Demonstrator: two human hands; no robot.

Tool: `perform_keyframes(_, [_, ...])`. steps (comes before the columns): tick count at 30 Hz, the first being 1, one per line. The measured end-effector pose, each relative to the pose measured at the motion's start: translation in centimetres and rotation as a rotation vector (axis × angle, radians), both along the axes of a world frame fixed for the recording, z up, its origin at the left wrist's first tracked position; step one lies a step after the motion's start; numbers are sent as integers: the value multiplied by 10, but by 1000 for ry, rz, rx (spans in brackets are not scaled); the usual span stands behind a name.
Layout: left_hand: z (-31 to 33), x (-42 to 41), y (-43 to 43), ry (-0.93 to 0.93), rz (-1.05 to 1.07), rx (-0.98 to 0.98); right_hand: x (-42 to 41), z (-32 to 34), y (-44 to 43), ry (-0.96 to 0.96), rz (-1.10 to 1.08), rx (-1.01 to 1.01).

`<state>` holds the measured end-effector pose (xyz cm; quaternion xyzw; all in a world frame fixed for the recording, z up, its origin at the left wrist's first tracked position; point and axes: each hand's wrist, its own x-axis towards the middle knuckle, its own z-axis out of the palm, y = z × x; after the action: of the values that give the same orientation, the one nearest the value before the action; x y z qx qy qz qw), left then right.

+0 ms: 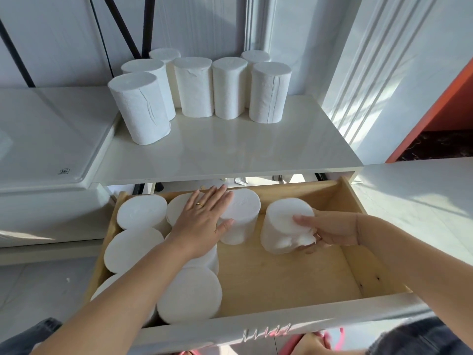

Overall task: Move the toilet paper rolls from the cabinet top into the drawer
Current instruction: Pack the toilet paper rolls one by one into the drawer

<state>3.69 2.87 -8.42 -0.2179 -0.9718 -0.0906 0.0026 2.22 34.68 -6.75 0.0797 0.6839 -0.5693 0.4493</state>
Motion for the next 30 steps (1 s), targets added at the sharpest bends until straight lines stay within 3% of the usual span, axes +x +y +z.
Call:
perform_keyframes(4, [0,0,-1,-2,2,15,20,5,-33,-96,40,-53])
perform_keyframes(10, [0,0,-1,-8,0,19,45,-6,-81,-111,-117,-91])
perform_keyframes(15, [0,0,0,-15,0,1,46,-10,-108,-108,-126,-148])
perform_keyframes(20, [0,1,1,-4,6,-13,46,-9,-116,-104,-77,-152])
perform_keyframes(22, [1,2,2,-2,12,-20,45,-6,-114,-70,21,-47])
perform_keyframes(24, [1,3,2,-6,15,-12,41,6,-111,71,246,263])
perform_keyframes(27, [4,3,2,-1,22,18,24,31,-105,533,479,791])
perform_keyframes(28, [5,2,2,11,27,37,15,41,-101,691,433,880])
perform_keyframes(30, [10,-1,5,41,30,58,-9,58,-89,915,145,840])
